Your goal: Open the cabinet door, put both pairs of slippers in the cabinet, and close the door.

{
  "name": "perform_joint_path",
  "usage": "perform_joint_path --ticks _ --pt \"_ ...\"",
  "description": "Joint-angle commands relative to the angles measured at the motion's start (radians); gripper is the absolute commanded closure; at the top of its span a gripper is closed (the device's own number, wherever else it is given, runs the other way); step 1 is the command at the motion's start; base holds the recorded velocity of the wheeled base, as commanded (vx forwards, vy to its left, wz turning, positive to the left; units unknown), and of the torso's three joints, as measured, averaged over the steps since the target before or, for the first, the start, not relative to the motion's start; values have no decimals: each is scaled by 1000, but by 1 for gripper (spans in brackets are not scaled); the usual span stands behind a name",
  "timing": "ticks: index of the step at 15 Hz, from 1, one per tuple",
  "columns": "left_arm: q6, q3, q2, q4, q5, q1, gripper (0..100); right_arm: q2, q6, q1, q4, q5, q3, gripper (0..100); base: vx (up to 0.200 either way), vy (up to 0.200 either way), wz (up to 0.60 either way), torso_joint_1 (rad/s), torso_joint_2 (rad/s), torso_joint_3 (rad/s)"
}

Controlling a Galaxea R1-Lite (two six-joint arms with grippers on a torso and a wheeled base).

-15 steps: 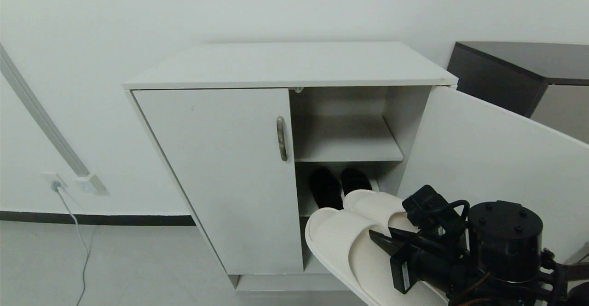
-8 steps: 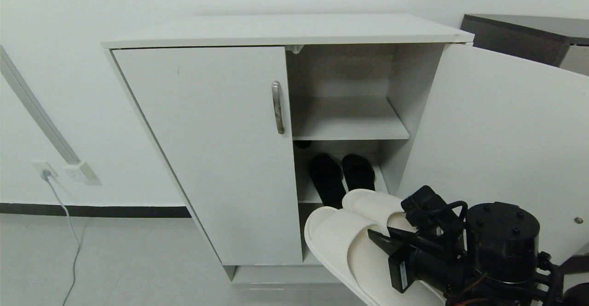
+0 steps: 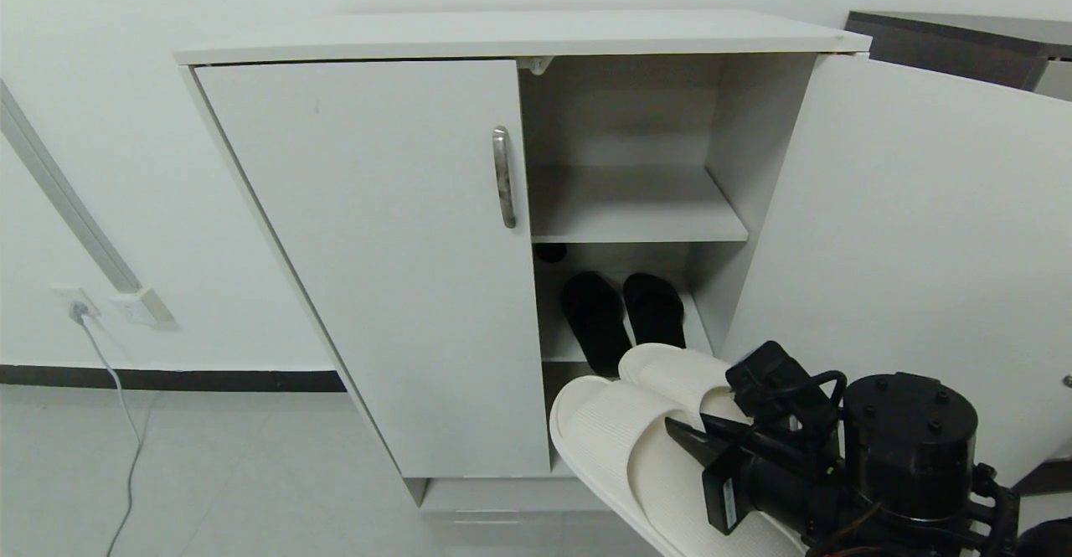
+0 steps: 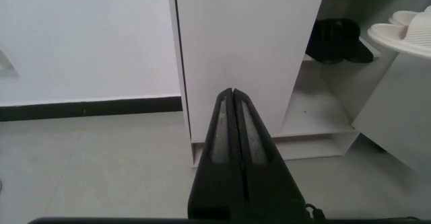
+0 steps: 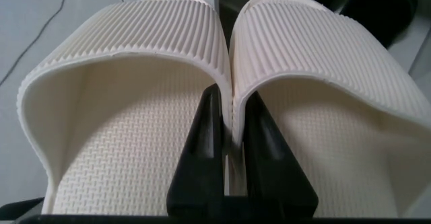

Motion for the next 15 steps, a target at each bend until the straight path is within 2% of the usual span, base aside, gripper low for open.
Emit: perform_joint_path --ticks 1,2,4,5,6,7,9,10,13,15 --pt "-1 0 0 0 0 0 100 23 -18 -1 -21 -7 2 100 0 0 0 0 0 0" --pt "4 2 0 0 0 0 100 38 -24 2 -44 -44 -13 100 0 0 0 0 0 0" --pt "1 0 0 0 0 0 100 97 4 59 -10 -261 -113 100 0 0 0 0 0 0" --pt "1 0 0 0 0 1 100 118 34 90 51 -352 -168 100 0 0 0 0 0 0" --pt "1 0 0 0 0 0 100 120 50 102 74 -367 -185 100 0 0 0 0 0 0" --pt "2 0 0 0 0 0 100 112 145 125 213 -399 -294 100 0 0 0 0 0 0" --pt "2 0 0 0 -2 0 100 83 229 142 406 -524 -421 100 0 0 0 0 0 0" --pt "4 0 0 0 -2 0 100 67 251 157 443 -579 -467 100 0 0 0 0 0 0" --pt "4 0 0 0 -2 0 100 28 200 182 542 -719 -568 100 0 0 0 0 0 0" --pt "4 0 0 0 -2 0 100 40 174 172 570 -746 -645 100 0 0 0 0 0 0"
